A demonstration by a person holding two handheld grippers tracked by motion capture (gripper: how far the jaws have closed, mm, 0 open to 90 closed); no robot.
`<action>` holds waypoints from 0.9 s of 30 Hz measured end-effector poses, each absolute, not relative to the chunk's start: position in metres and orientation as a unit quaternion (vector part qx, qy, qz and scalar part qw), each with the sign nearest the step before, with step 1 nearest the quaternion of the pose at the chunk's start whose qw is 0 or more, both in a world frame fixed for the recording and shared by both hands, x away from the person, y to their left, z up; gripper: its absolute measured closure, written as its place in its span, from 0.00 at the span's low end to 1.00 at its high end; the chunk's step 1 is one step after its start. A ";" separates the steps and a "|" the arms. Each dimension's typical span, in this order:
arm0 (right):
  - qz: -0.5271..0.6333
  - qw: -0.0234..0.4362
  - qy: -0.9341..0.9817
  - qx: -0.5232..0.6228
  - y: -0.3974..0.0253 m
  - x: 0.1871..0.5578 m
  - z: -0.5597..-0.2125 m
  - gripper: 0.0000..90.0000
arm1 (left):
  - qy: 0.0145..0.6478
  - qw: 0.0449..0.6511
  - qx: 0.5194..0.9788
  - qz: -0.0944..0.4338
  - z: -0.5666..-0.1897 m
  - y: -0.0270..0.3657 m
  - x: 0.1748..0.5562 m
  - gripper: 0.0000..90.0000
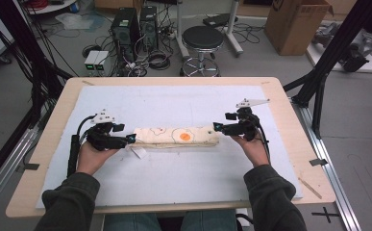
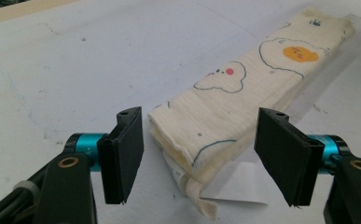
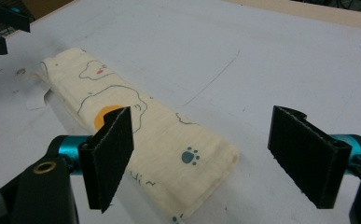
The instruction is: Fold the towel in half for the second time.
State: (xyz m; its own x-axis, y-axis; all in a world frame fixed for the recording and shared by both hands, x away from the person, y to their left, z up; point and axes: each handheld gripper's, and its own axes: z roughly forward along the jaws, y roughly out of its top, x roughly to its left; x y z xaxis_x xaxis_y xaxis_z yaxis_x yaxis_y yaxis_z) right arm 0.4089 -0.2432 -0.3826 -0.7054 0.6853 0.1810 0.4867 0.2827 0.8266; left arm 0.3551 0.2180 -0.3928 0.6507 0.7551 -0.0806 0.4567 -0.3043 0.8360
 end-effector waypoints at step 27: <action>0.472 0.124 0.793 0.365 -0.255 0.373 -0.387 0.14 | 0.372 0.450 0.790 0.185 -0.398 0.227 0.316 0.32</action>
State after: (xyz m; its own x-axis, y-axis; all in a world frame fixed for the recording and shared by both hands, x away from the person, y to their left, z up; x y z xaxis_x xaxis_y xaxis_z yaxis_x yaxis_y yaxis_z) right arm 0.3726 -0.2553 -0.3871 -0.7032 0.6954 0.1480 0.4612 0.2879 0.8393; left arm 0.3161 0.2271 -0.3979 0.6544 0.7549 -0.0431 0.4225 -0.3178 0.8488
